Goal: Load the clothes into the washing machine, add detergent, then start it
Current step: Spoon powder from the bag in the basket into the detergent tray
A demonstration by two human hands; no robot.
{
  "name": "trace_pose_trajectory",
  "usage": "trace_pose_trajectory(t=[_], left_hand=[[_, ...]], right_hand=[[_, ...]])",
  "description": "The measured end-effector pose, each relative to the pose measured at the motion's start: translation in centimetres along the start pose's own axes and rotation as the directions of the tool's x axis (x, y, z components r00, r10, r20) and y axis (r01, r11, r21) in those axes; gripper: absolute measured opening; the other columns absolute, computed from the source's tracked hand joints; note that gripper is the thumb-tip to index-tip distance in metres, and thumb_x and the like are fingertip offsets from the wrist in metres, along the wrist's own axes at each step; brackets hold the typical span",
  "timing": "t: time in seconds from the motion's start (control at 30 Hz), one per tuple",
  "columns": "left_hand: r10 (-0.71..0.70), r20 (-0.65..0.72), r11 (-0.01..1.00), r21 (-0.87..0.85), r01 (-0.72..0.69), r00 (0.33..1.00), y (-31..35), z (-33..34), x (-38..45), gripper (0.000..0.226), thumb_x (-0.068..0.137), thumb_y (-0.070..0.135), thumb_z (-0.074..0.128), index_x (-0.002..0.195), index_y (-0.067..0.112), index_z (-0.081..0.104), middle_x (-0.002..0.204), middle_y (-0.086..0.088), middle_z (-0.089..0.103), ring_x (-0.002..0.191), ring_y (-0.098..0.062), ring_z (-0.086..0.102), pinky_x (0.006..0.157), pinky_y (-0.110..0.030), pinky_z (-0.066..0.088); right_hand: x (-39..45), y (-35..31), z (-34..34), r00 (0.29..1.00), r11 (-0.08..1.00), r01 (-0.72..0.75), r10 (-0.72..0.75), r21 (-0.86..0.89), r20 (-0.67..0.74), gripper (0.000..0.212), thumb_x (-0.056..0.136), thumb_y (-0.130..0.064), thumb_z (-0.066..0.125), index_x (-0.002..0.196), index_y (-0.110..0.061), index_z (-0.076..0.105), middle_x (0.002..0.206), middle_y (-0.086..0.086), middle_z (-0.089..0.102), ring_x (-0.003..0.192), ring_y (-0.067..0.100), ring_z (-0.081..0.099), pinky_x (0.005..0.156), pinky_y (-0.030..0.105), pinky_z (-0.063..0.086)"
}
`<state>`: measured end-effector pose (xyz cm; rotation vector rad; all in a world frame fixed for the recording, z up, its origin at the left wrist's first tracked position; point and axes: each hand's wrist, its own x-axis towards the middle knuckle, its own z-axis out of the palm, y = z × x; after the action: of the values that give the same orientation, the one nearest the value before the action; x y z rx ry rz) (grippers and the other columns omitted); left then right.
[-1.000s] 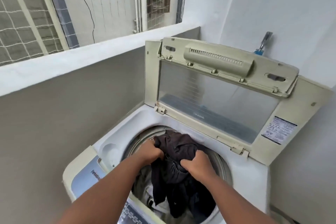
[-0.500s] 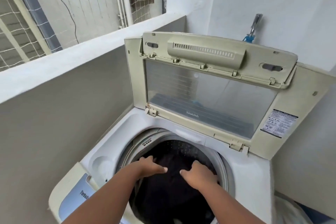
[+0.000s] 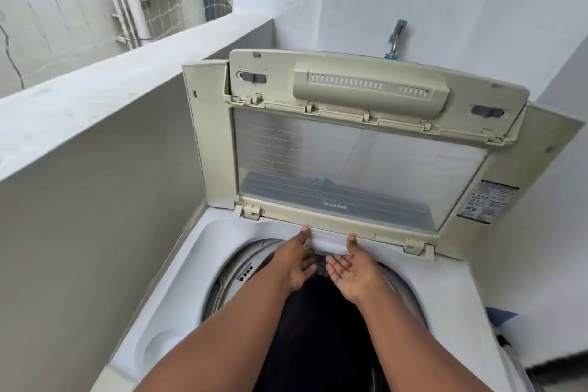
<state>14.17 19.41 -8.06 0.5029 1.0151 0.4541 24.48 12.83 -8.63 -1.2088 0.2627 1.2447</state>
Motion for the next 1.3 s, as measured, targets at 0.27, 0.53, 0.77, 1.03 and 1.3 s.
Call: trace_pose_trajectory(t=[0.27, 0.53, 0.77, 1.03, 1.3], left_hand=[[0.026, -0.035, 0.989, -0.143, -0.031, 0.999, -1.7, -0.3, 2.4, 0.062, 0.087, 0.046, 0.063, 0.131, 0.005, 0.048, 0.140, -0.019, 0.047, 0.131, -0.032, 0.044, 0.101, -0.038, 0.042], [0.007, -0.087, 0.982, -0.186, -0.023, 0.996, -2.3, -0.5, 3.0, 0.053, 0.076, 0.050, 0.073, 0.105, 0.007, 0.062, 0.100, -0.008, 0.062, 0.092, -0.019, 0.060, 0.079, -0.033, 0.052], [0.054, -0.190, 0.988, -0.134, -0.080, 0.980, -2.9, 0.4, 2.6, 0.055, 0.078, 0.056, 0.068, 0.095, 0.004, 0.065, 0.076, -0.006, 0.057, 0.061, -0.015, 0.053, 0.057, -0.027, 0.050], [0.158, -0.293, 0.979, -0.079, -0.189, 0.943, -3.7, 1.3, 2.3, 0.044, 0.083, 0.050, 0.066, 0.075, 0.007, 0.060, 0.056, -0.003, 0.051, 0.040, -0.012, 0.047, 0.045, -0.023, 0.043], [0.174, -0.342, 0.979, -0.038, -0.199, 0.923, -4.9, 0.9, 0.7, 0.047, 0.085, 0.053, 0.061, 0.071, 0.008, 0.060, 0.059, -0.004, 0.059, 0.046, -0.019, 0.053, 0.045, -0.024, 0.042]], right_hand=[[1.1, 1.1, -0.1, 0.999, 0.998, -0.027, 0.030, 0.065, -0.034, 0.044, 0.084, -0.050, 0.064, 0.098, -0.008, 0.058, 0.105, 0.003, 0.061, 0.107, 0.018, 0.053, 0.095, 0.033, 0.041], [2.1, 1.9, 0.2, 0.994, 0.992, 0.060, -0.049, 0.113, -0.102, 0.048, 0.080, -0.054, 0.067, 0.100, -0.010, 0.059, 0.090, 0.000, 0.054, 0.071, 0.012, 0.048, 0.066, 0.030, 0.049], [2.9, 2.8, 0.5, 0.973, 0.992, 0.126, -0.129, -0.026, -0.191, 0.065, 0.077, -0.067, 0.061, 0.108, -0.010, 0.064, 0.102, 0.004, 0.064, 0.052, 0.009, 0.039, 0.037, 0.019, 0.038], [2.6, 2.8, 1.5, 0.955, 0.983, 0.125, -0.155, -0.133, -0.252, 0.049, 0.089, -0.067, 0.044, 0.092, -0.019, 0.058, 0.076, 0.002, 0.056, 0.049, 0.012, 0.044, 0.041, 0.021, 0.034], [1.4, 4.4, 1.8, 0.942, 0.993, 0.078, -0.102, -0.088, -0.320, 0.062, 0.081, -0.063, 0.057, 0.114, -0.011, 0.057, 0.098, 0.006, 0.066, 0.065, 0.021, 0.058, 0.048, 0.026, 0.041]])
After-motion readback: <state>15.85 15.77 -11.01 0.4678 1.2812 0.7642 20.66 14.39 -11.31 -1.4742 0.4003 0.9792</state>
